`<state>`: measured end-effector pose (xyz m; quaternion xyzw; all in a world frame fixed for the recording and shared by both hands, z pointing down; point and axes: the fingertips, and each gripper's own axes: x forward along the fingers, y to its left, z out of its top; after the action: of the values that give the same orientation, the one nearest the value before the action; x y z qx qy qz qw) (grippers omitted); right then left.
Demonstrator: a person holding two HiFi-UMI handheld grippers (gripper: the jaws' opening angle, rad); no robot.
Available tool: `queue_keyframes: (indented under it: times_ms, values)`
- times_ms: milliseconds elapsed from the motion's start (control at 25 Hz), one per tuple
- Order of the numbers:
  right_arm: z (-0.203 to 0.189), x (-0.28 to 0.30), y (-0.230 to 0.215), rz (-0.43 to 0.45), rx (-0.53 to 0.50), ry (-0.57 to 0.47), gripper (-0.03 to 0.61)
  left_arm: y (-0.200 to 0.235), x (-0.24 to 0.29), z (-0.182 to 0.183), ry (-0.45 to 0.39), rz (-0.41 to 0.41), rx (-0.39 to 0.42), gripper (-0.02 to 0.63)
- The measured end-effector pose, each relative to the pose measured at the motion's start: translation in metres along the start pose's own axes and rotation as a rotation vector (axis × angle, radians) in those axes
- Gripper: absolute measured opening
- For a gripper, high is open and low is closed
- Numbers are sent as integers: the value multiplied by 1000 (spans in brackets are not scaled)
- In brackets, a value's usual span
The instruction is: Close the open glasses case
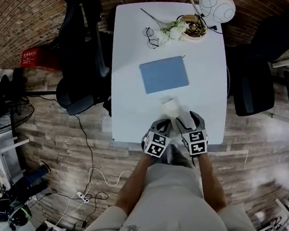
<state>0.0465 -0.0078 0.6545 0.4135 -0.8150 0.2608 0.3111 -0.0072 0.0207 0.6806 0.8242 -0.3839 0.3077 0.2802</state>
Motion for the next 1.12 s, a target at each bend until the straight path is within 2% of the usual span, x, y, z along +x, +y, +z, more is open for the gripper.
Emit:
queue_keyframes:
  times_ms: [800, 960, 1120]
  values:
    - [-2, 6, 9, 1, -12, 9, 293, 4, -1, -11, 51, -5, -2, 3]
    - [-2, 4, 7, -10, -21, 7, 293, 6, -3, -10, 37, 1, -3, 3]
    - [4, -1, 6, -23, -28, -23, 293, 14, -12, 1, -11, 20, -8, 3]
